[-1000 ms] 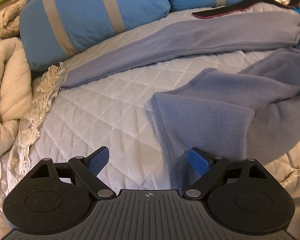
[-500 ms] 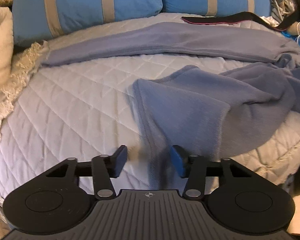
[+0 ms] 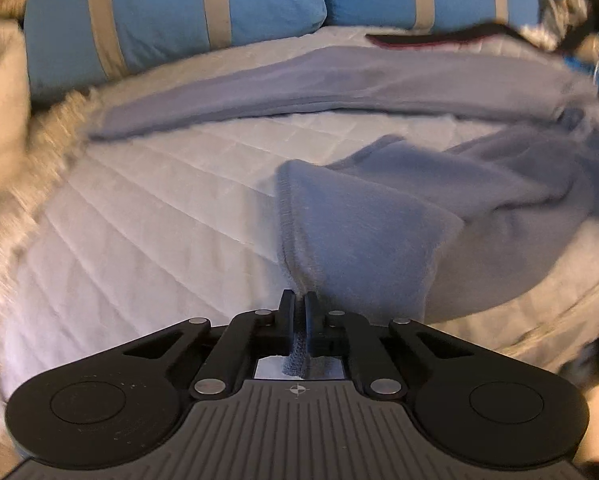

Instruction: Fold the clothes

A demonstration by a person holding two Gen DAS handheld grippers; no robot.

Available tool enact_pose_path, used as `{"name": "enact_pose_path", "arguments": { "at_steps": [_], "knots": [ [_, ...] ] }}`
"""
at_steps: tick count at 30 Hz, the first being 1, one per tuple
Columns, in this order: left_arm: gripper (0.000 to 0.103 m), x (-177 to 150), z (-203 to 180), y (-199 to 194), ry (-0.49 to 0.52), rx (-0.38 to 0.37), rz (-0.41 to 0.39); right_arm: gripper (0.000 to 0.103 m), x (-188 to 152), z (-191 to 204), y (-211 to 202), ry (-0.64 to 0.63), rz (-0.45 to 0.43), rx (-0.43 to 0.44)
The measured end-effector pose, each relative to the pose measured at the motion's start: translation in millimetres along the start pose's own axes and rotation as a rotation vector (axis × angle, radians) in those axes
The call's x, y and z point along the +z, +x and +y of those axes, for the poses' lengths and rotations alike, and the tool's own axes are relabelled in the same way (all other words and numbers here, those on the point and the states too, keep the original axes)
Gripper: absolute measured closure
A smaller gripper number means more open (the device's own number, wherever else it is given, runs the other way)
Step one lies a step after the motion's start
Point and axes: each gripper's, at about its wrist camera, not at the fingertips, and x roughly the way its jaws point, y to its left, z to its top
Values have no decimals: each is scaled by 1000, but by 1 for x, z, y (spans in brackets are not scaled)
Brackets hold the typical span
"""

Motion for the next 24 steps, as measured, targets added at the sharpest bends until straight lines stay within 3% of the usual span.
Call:
{"name": "enact_pose_path", "arguments": {
  "at_steps": [5,11,17,24],
  "knots": [
    [99,6,11,-14,165,194,19,0,-2,-12,10,31,26,-15],
    [99,7,20,-47,368,427,-72,0,-13,-39,27,114,70,44],
    [99,-2,7,-75,532,641,-164,0,-23,-34,22,-33,-8,107],
    [99,-20,-12,-117,591,800,-278,0,-36,-5,10,-247,-58,177]
  ]
}}
